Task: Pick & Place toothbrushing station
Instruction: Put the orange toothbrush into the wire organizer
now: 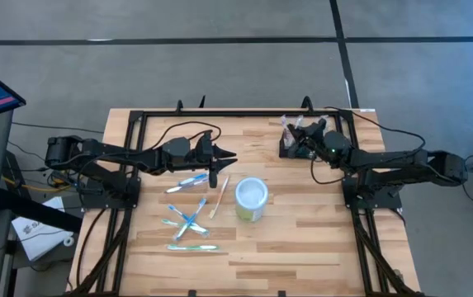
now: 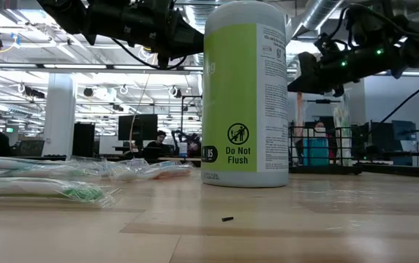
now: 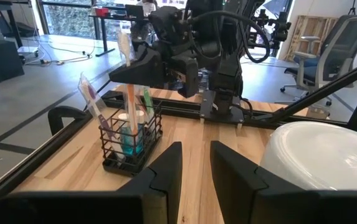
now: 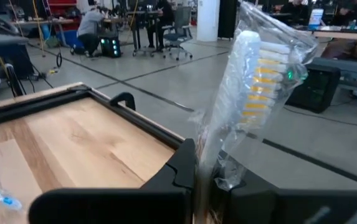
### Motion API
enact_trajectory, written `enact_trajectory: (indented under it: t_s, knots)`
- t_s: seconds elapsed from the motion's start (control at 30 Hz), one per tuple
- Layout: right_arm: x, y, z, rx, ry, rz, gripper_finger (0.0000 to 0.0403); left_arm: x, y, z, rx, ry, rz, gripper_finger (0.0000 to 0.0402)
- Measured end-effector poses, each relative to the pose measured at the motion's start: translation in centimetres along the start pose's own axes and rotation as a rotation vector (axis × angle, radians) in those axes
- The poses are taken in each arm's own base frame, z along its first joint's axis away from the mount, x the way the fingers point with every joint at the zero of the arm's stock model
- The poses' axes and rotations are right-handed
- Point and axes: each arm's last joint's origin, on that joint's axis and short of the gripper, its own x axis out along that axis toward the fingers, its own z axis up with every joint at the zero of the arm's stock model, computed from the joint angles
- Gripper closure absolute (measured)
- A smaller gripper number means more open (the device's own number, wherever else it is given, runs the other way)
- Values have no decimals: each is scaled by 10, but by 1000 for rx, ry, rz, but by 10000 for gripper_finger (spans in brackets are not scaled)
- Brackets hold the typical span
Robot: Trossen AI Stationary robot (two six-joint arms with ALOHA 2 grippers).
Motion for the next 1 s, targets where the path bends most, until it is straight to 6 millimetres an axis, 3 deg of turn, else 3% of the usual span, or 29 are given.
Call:
enact_trajectory:
  t_s: [0.67, 1.0]
  knots:
    - [23, 10, -35, -18, 110, -25, 393, 0, 0, -1, -19, 11, 1, 325]
    - [22, 11, -33, -18, 97, -9, 362, 0, 0, -2, -18, 16, 1, 325]
